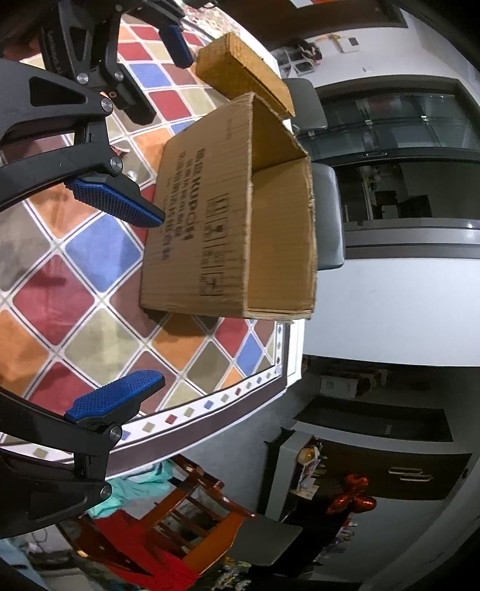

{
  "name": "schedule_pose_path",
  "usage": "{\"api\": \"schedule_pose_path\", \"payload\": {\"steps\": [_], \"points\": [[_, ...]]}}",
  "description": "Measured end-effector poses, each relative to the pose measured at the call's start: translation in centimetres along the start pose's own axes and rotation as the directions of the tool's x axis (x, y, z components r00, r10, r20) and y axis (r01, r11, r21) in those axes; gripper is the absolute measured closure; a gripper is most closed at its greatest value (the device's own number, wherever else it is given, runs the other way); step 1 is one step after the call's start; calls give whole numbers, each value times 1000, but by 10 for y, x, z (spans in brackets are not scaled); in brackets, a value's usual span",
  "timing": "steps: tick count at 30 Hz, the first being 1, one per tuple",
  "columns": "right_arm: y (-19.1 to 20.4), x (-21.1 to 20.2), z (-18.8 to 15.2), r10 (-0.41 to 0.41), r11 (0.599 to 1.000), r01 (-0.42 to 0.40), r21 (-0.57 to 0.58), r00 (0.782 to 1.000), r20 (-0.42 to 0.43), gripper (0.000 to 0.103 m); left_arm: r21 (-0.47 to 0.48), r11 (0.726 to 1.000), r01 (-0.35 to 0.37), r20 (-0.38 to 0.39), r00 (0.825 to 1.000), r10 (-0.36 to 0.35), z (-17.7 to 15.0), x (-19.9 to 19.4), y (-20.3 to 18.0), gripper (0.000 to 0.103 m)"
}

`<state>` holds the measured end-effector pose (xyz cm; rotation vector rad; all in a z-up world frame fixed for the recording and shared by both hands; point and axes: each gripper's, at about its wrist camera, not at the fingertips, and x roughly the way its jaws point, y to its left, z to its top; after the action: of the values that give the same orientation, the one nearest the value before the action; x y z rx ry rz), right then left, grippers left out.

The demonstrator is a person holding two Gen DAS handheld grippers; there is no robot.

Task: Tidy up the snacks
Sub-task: 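Move both open tools back toward the red packet and green candy, then grasp red-and-white packet with left tool while right tool grasps green candy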

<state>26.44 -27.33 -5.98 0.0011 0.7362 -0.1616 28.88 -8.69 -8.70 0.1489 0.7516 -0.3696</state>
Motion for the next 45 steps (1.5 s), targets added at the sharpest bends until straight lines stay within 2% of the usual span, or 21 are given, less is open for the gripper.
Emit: {"api": "schedule_pose_path", "payload": {"steps": [15, 20, 27, 33, 39, 45], "points": [[1, 25, -24, -1, 1000, 2, 7, 998, -58, 23, 27, 998, 52, -74, 996, -50, -28, 32, -6, 6], [1, 33, -30, 0, 1000, 1, 6, 997, -78, 23, 41, 997, 62, -104, 993, -58, -36, 45, -8, 11], [4, 44, -36, 3, 1000, -2, 7, 995, -100, 23, 42, 996, 74, -138, 988, -67, -42, 61, -9, 13], [5, 53, -38, 5, 1000, -5, 5, 994, -113, 23, 43, 996, 79, -166, 984, -71, -46, 73, -8, 21], [9, 60, -40, 8, 1000, -8, 3, 992, -126, 23, 36, 994, 100, -180, 979, -92, -50, 78, -6, 39], [13, 63, -40, 15, 1000, -15, 2, 991, -132, 23, 29, 992, 121, -164, 980, -115, -50, 76, -1, 49]]}}
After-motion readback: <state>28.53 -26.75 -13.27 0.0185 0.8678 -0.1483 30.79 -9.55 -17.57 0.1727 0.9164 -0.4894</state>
